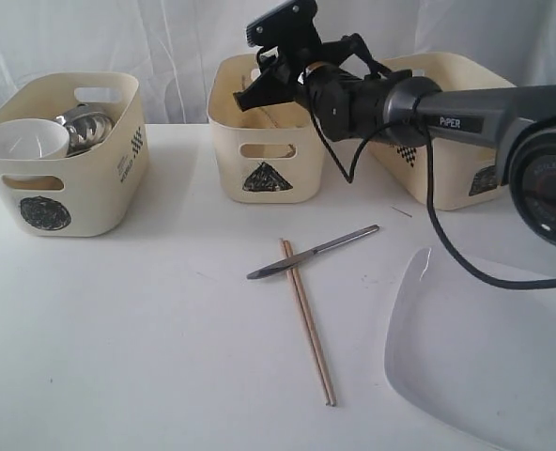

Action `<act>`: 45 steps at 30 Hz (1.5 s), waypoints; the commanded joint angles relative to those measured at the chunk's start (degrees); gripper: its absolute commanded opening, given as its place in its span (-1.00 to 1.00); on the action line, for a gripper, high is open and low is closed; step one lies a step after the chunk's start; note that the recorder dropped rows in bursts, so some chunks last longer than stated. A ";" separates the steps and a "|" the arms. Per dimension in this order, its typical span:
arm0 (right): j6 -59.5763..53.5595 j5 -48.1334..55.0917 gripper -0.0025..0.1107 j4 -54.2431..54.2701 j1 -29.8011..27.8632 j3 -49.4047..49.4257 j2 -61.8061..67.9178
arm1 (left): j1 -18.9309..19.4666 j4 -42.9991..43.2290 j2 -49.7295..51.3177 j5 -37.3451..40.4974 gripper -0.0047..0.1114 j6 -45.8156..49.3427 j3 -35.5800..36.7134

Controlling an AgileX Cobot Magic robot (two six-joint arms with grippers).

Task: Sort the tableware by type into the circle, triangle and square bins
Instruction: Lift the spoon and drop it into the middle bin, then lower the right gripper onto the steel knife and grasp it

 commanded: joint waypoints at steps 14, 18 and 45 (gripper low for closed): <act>-3.12 53.80 -0.41 0.17 -0.30 -0.53 -13.60 | -0.08 -0.48 -0.28 1.06 -0.91 -0.04 0.73; -19.66 74.71 -0.41 0.17 -0.30 0.17 -12.63 | -0.08 -0.48 -0.28 1.06 -0.91 -0.04 0.73; -46.36 66.20 -0.06 -3.40 -0.06 6.28 -4.57 | -0.08 -0.48 -0.28 1.06 -0.91 -0.04 0.73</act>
